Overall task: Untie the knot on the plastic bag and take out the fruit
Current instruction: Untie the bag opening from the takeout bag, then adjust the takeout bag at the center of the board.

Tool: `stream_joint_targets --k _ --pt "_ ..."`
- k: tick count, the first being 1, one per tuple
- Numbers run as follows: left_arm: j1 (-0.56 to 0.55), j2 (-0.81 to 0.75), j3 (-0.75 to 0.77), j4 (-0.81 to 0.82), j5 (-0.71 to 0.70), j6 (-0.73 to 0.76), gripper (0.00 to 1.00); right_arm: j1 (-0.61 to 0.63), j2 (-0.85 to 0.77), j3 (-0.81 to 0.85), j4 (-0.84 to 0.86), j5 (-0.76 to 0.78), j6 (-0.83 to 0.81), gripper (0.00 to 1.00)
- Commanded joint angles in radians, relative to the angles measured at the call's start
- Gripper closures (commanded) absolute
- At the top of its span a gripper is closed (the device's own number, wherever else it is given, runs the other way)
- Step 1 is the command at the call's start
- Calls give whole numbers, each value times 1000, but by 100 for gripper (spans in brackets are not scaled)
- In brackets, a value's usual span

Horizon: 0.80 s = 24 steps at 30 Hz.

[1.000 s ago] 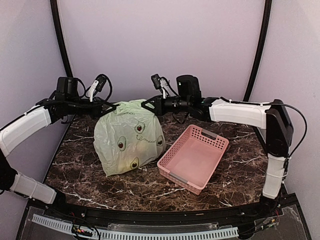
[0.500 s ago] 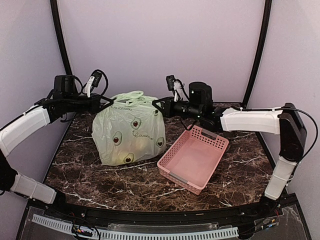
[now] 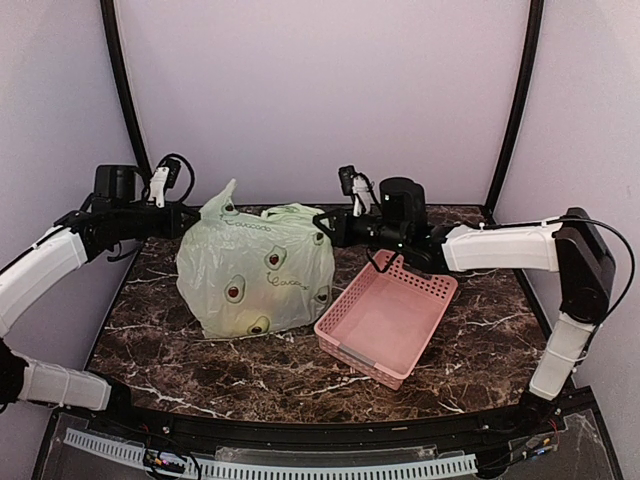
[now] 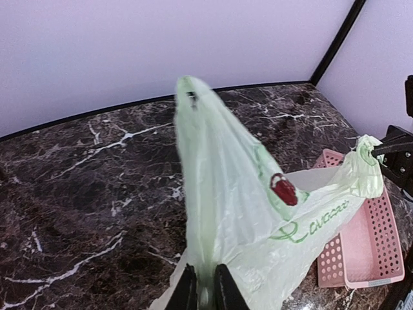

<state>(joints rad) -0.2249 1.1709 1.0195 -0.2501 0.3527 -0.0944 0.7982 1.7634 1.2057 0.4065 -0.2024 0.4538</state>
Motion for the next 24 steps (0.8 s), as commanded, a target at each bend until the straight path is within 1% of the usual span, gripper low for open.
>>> stream_joint_targets --k 1,6,9,11,12,13,14,15,16,17,18,20,24 --pt "22 -67 0 -81 -112 -22 87 -11 -32 -13 0 17 -23 100" --pt "22 -52 101 -108 -21 -36 76 8 -31 6 -9 -25 -67 100" --pt "22 -2 165 -87 52 -64 71 32 -26 28 -37 -27 -111 100" --pt "22 37 196 -60 75 -81 64 49 -20 48 -61 -17 -140 100" --pt "22 51 207 -52 83 -85 58 59 -15 58 -75 -11 -153 100" --pt "22 82 227 -35 103 -97 54 66 -12 68 -87 -5 -165 100" --pt "21 96 237 -25 116 -102 47 74 -9 78 -97 3 -174 100" --pt "21 124 252 -2 143 -117 43 81 -6 87 -106 9 -183 100" --pt "18 137 258 9 154 -131 38 87 -4 92 -113 13 -192 100" --pt "15 159 271 30 169 -137 35 91 -3 96 -117 17 -197 100" --pt "7 171 277 37 174 -141 30 95 -3 97 -116 18 -200 100" --pt "-9 201 298 46 173 -133 23 99 -4 98 -115 12 -205 100" --pt "-30 259 348 19 105 -94 18 103 -5 99 -114 -3 -210 100"
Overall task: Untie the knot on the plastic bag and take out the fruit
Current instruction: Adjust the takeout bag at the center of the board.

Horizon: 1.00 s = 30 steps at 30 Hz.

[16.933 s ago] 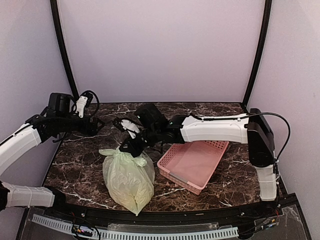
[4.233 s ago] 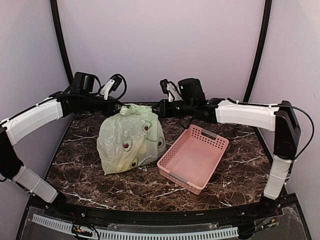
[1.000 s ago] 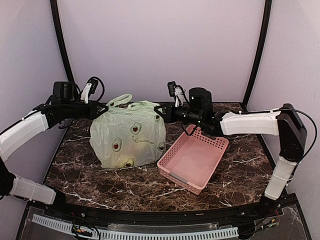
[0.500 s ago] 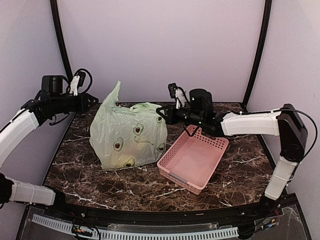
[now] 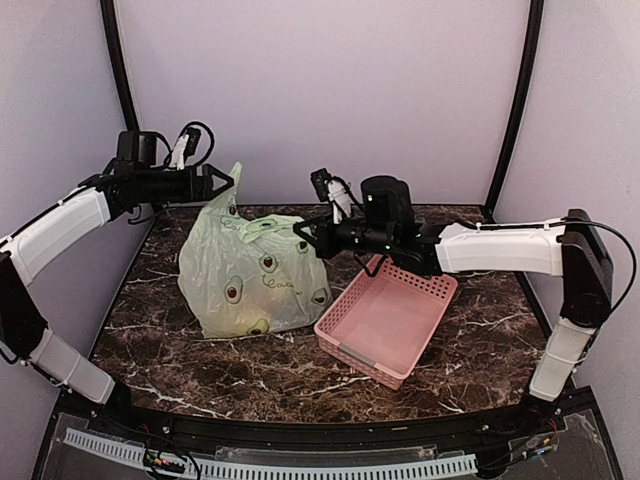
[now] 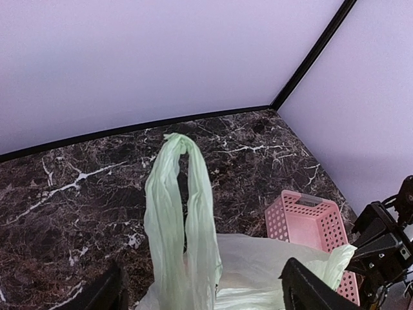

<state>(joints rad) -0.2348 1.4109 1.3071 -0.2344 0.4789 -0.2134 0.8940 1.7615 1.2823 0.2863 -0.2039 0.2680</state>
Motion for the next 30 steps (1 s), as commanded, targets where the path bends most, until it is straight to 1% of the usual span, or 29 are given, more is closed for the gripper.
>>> stream_joint_targets --k 1,8,11,13,15,16,17,18,19,21,24,25,26,28,30 --pt "-22 27 68 -2 -33 29 18 8 -4 21 6 -4 -24 100" --pt "-65 103 132 -47 -158 75 14 11 -6 7 14 -15 -21 100" --pt "-86 140 159 -71 -195 91 14 11 -8 1 16 -18 -20 100" --pt "-92 156 176 -82 -217 95 16 11 -12 -4 19 -18 -19 100" --pt "-93 169 186 -86 -223 90 24 11 -17 -10 20 -9 -16 100" --pt "-93 172 189 -86 -222 89 33 11 -19 -15 19 0 -14 100" --pt "-93 176 191 -86 -221 85 38 11 -21 -17 17 9 -10 100" --pt "-93 176 191 -85 -220 82 47 11 -24 -18 13 16 -8 100" --pt "-93 177 191 -84 -219 81 52 11 -26 -20 10 24 -7 100" --pt "-93 174 192 -80 -218 80 66 11 -28 -20 4 41 -2 100" --pt "-93 167 191 -78 -212 79 78 10 -29 -17 -8 71 5 100" --pt "-93 166 192 -78 -210 79 85 10 -28 -15 -10 82 10 100" --pt "-93 162 192 -77 -202 79 87 7 -26 -12 -13 90 18 100" --pt "-93 159 194 -77 -198 80 96 -7 -18 3 -28 105 59 100" --pt "-93 157 201 -77 -188 95 99 -39 -1 39 -60 96 120 100"
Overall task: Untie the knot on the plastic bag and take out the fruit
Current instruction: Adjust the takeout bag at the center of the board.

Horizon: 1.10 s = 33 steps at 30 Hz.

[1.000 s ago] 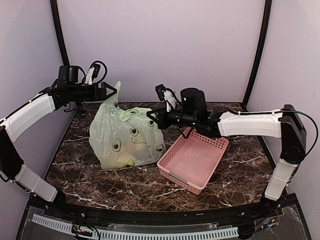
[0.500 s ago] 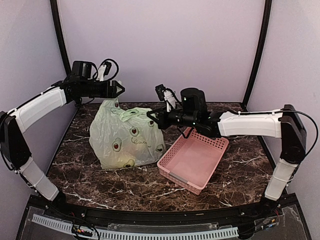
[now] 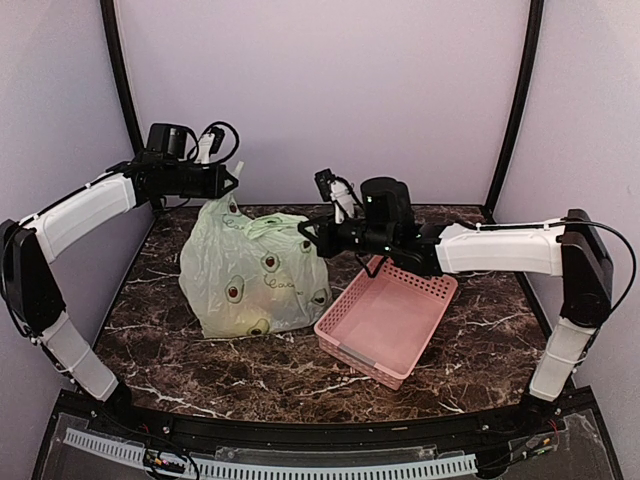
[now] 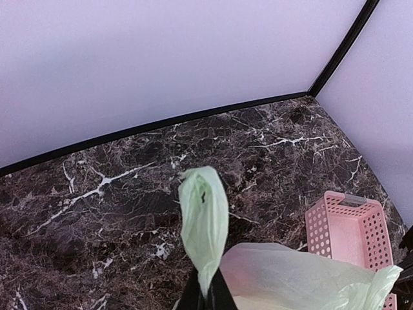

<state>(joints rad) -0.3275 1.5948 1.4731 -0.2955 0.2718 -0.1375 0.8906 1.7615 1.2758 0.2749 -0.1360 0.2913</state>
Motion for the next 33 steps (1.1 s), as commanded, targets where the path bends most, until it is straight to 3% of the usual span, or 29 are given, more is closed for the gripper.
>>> stream_joint_targets --k 1,5,10,13,16,21,28,33 --pt "-1 -26 39 -17 22 35 99 -54 11 68 -67 19 124 100" --pt "7 -24 81 -25 27 78 99 -126 66 201 -137 -32 145 100" --pt "54 9 249 -30 90 99 99 -200 138 434 -214 -85 88 100" --pt "71 29 346 18 178 142 99 -210 171 546 -211 -127 7 100" --pt "77 15 334 118 270 170 99 -209 169 545 -134 -199 -53 100" --pt "80 -89 111 299 369 180 99 -192 98 289 70 -305 -60 100" --pt "79 -307 -359 414 302 152 99 -116 86 4 149 -316 26 100" --pt "79 -403 -530 345 284 121 98 -75 40 -86 142 -272 44 86"
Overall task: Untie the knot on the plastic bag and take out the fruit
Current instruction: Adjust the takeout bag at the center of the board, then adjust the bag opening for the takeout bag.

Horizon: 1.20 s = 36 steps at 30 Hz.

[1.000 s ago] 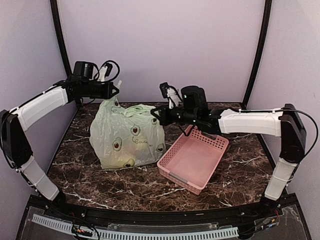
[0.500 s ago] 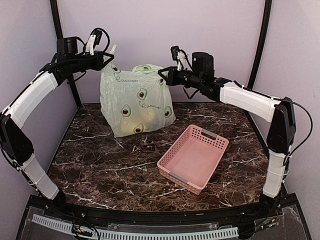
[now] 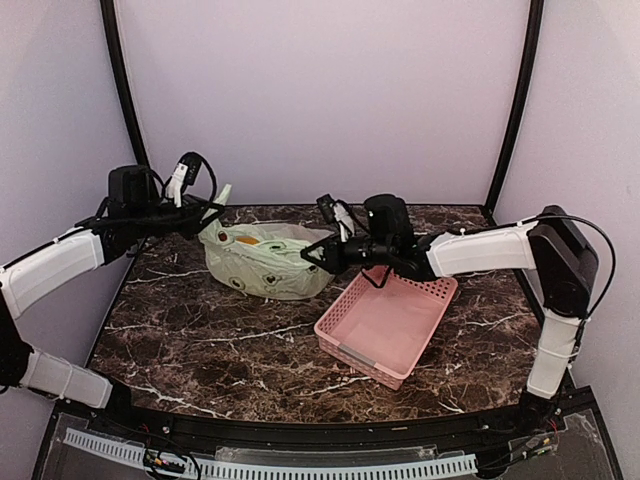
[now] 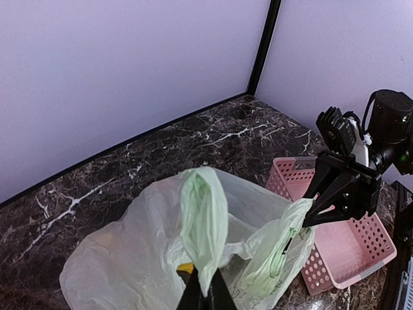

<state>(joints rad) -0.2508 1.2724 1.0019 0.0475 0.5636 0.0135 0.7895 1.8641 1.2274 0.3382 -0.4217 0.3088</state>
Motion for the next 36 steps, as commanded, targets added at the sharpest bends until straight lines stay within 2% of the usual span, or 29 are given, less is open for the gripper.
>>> stream_joint_targets --k 1,4,7,12,16,22,26,31,36 --pt "2 -102 -68 -49 -18 -25 97 30 -80 -44 68 25 22 81" --pt "2 -140 -76 -157 -22 19 93 38 -123 -36 -7 72 -8 71" --pt "2 -181 -87 -258 -24 68 91 55 -139 28 -145 137 -76 57" --pt "1 -236 -138 -277 -45 79 85 92 -103 190 -380 205 -186 35" --pt "1 -252 -145 -262 -42 65 63 144 -31 336 -544 266 -285 23" --pt "1 -273 -112 -270 -18 19 29 173 83 527 -701 301 -352 18" --pt "2 -286 -58 -306 -74 -8 14 174 134 597 -737 317 -365 17" --pt "2 -268 -6 -323 -44 -50 7 175 188 662 -773 351 -388 15" --pt "1 -226 26 -310 47 -23 5 175 236 722 -794 385 -440 12"
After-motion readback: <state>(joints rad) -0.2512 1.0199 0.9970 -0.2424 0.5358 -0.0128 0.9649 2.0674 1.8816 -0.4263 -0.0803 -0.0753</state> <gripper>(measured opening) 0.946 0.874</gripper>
